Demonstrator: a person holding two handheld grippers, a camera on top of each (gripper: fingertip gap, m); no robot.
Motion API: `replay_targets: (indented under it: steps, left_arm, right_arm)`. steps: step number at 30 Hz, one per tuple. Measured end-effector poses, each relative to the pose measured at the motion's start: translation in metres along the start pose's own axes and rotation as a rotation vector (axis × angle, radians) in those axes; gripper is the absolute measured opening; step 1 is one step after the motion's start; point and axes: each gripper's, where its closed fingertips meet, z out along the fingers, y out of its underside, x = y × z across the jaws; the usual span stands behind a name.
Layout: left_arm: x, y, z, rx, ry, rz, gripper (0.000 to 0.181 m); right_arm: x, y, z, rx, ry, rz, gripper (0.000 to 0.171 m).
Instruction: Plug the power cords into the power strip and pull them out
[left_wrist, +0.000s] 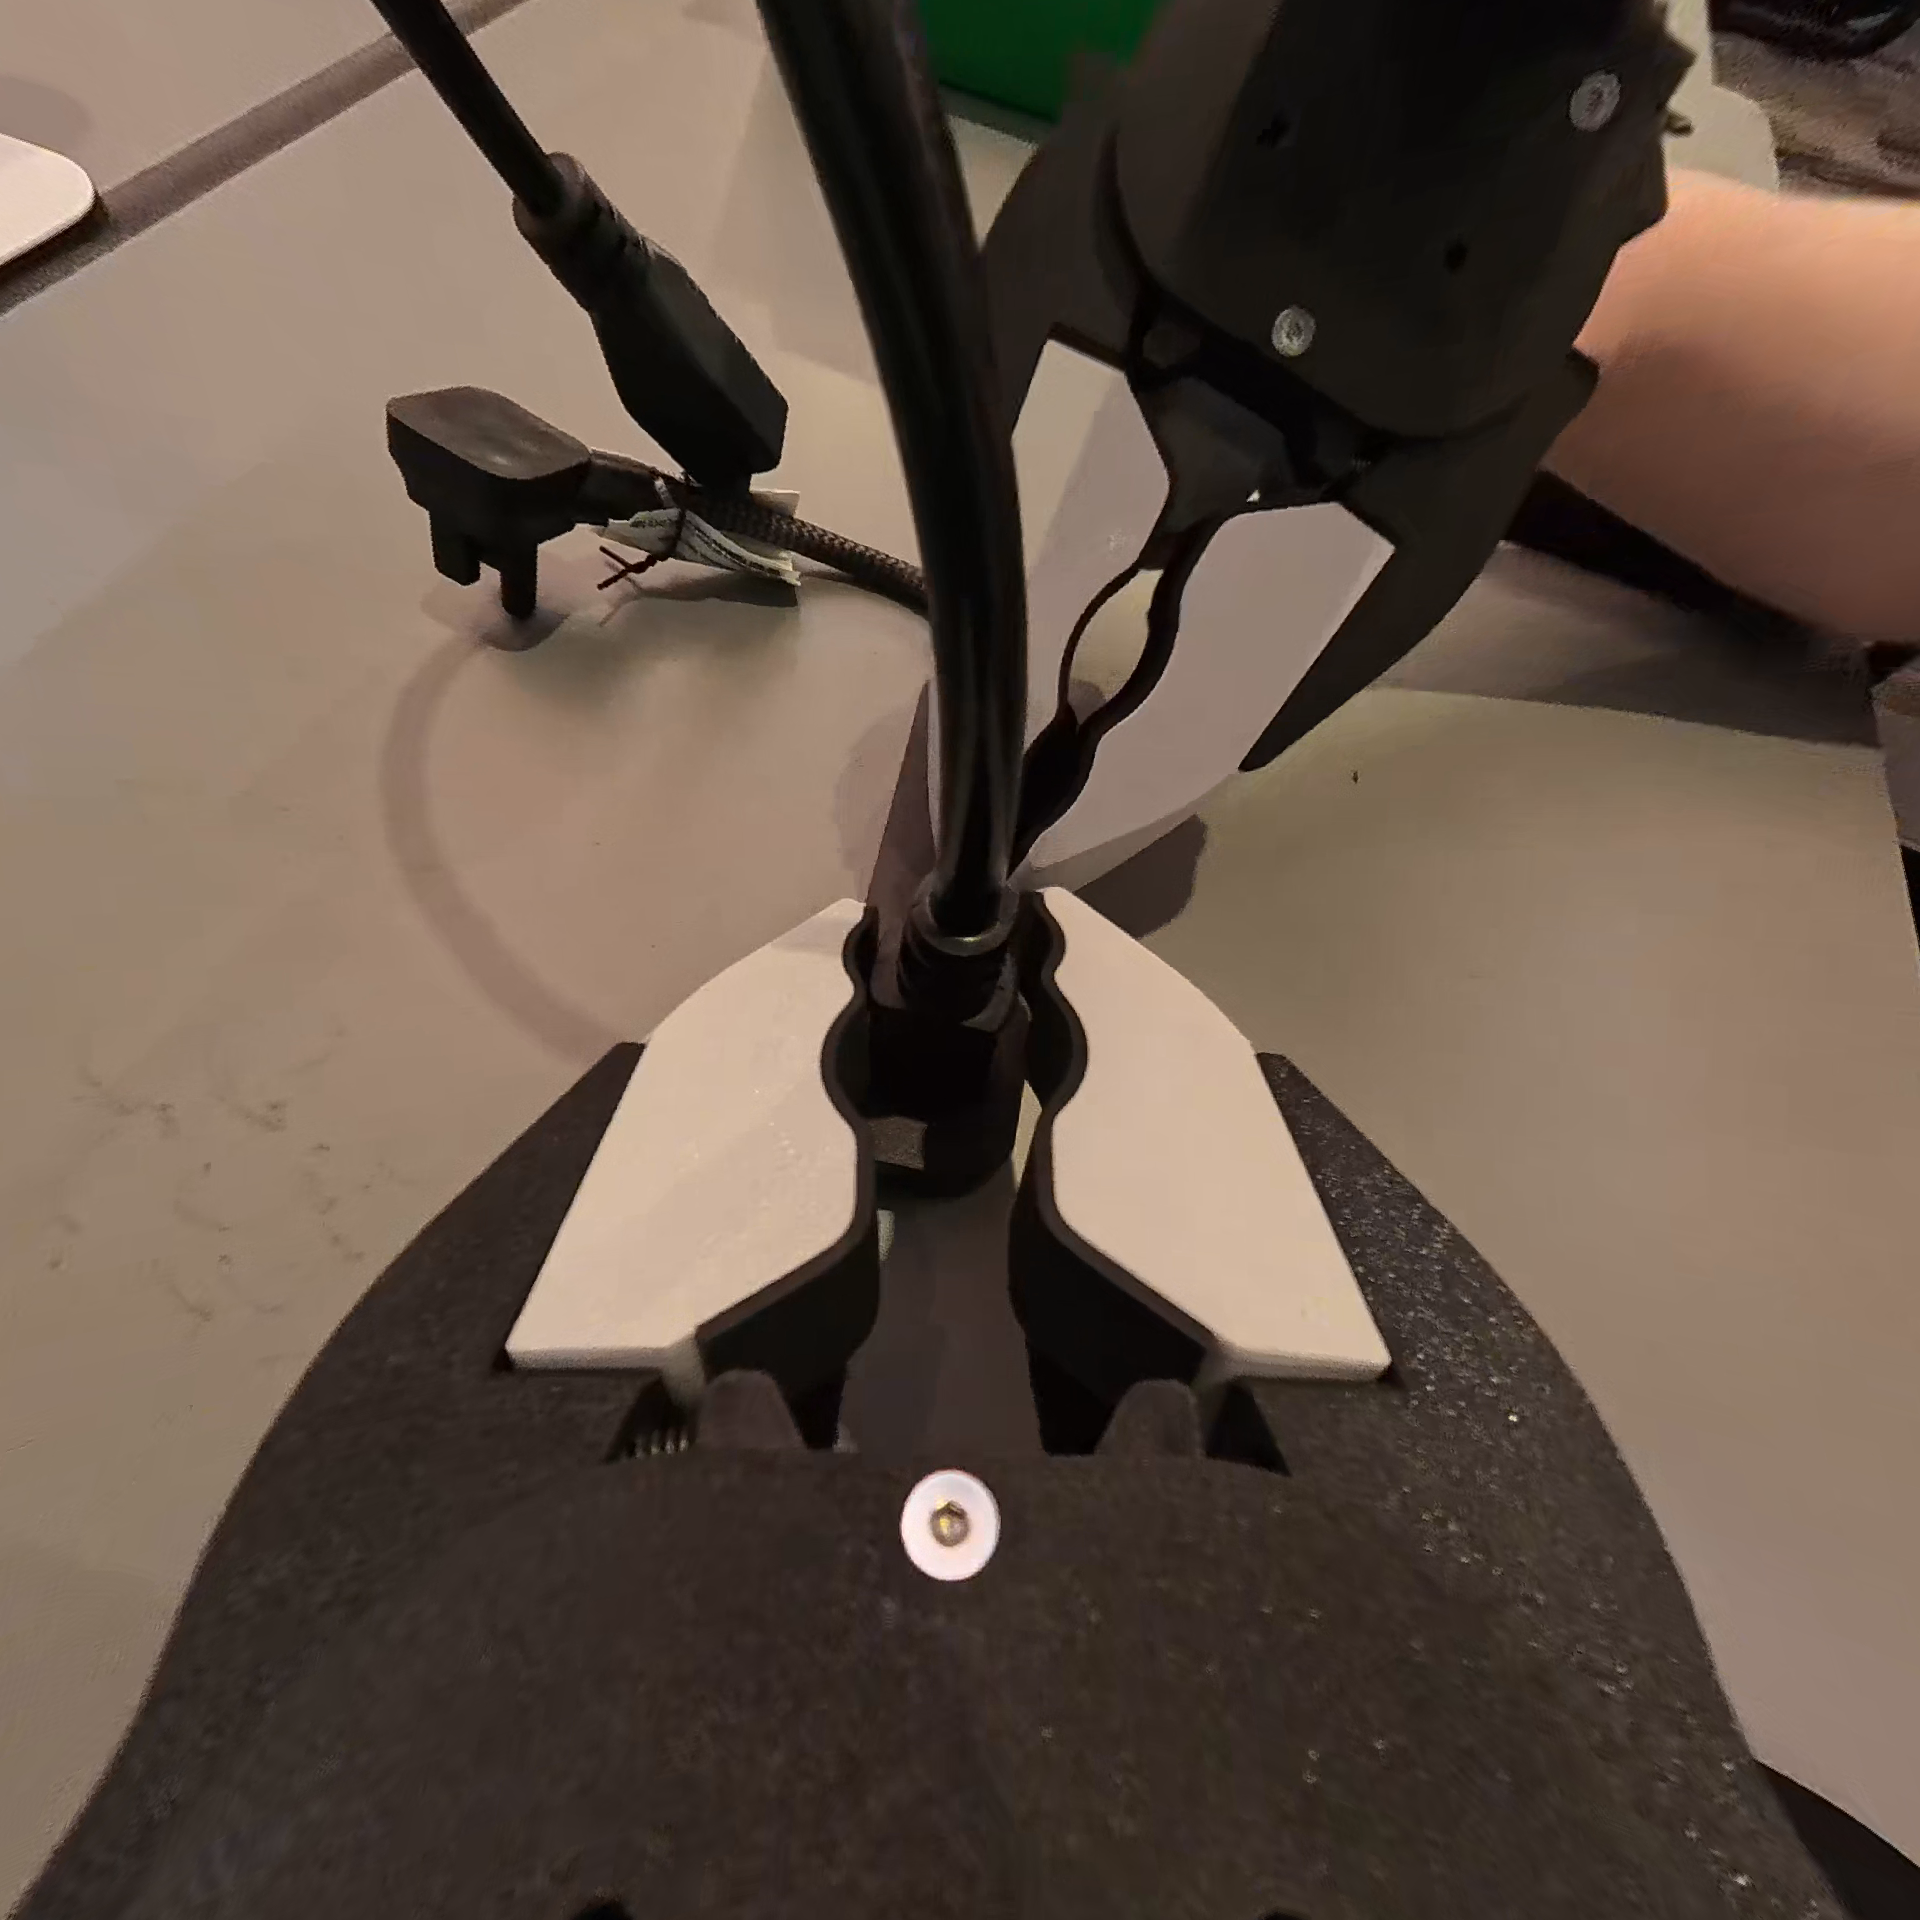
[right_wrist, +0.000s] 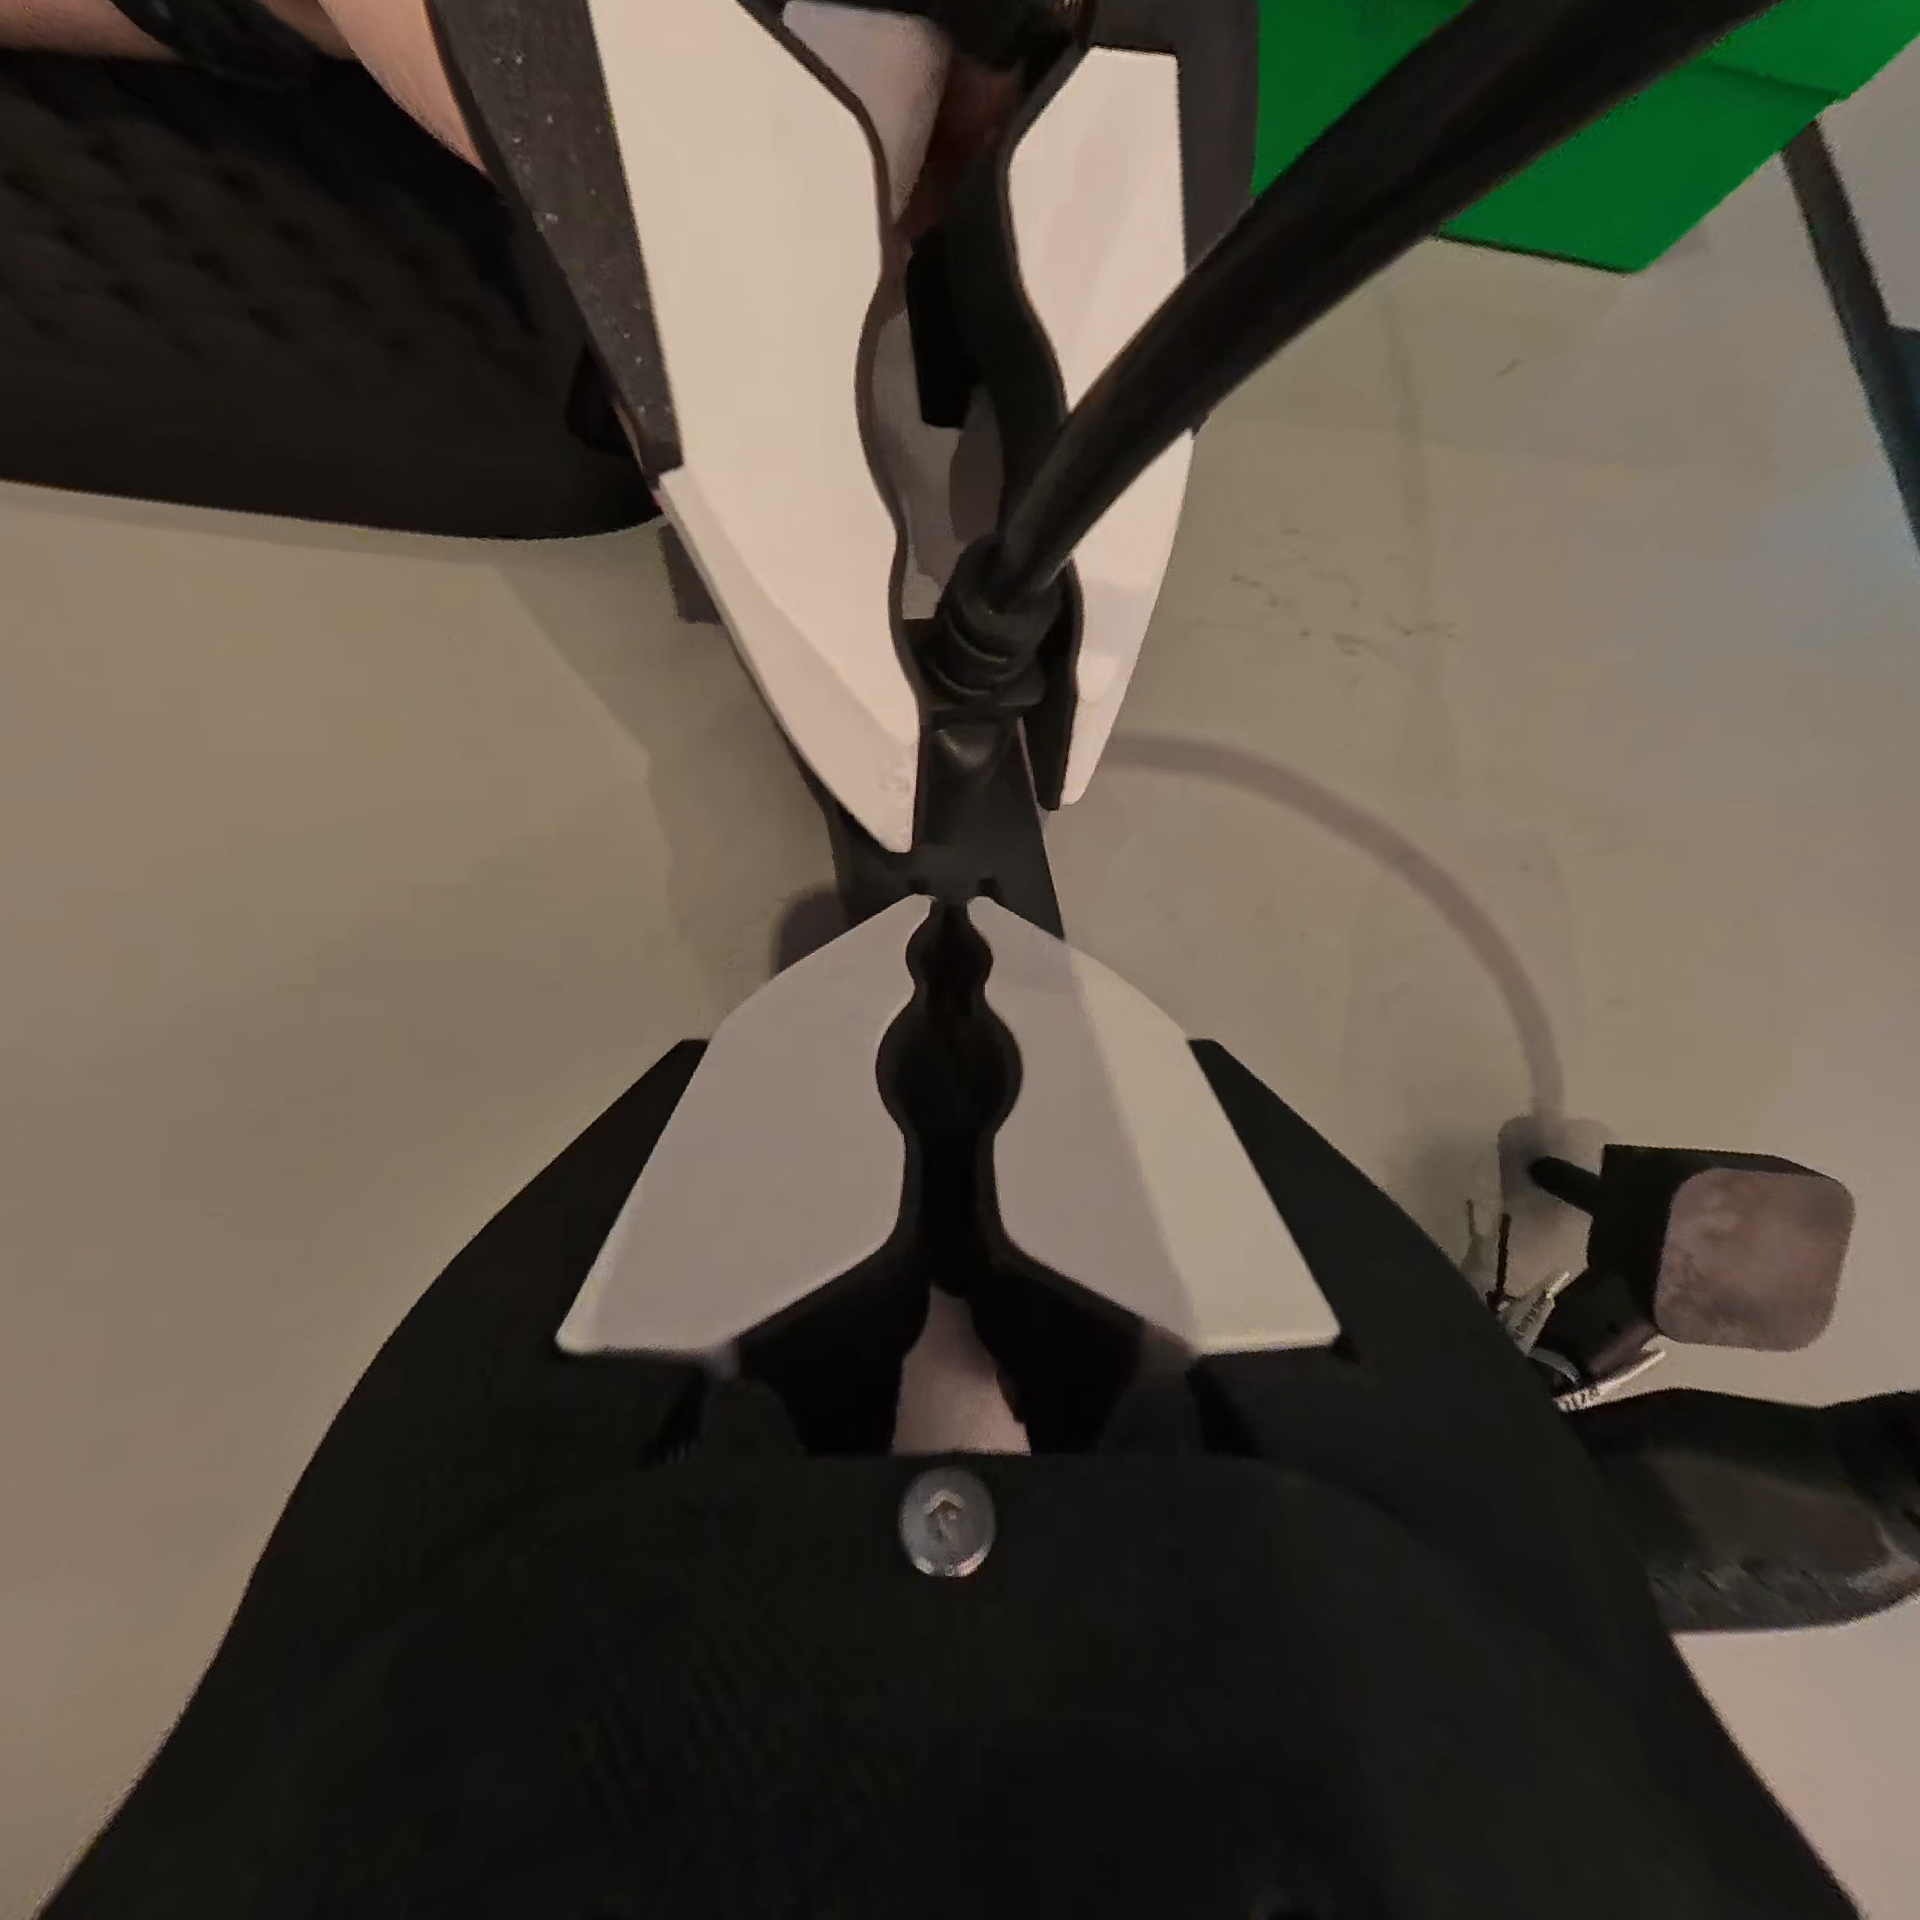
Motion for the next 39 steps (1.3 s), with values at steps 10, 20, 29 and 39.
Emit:
replay_targets:
  steps: [10, 20, 29, 39]
  left_arm:
    - [-0.0016, -0.0003, 0.0009, -0.03, -0.062, 0.043, 0.025]
    - [-0.0064, -0.0035, 0.0001, 0.023, 0.062, -0.186, 0.024]
    - [-0.0027, 0.0029, -0.0021, -0.069, -0.033, 0.096, 0.025]
    - [-0.0022, 0.0001, -0.0019, -0.078, -0.033, 0.01, 0.024]
  right_arm:
    - [-0.0002, 0.0013, 0.0001, 0.02, -0.01, -0.021, 0.004]
    - [0.0024, 0.0013, 0.0017, 0.016, 0.014, -0.06, 0.005]
    - [-0.0004, 0.0014, 0.0019, -0.006, -0.024, 0.004, 0.007]
    - [-0.0003, 0.0014, 0.0015, -0.006, -0.039, 0.022, 0.007]
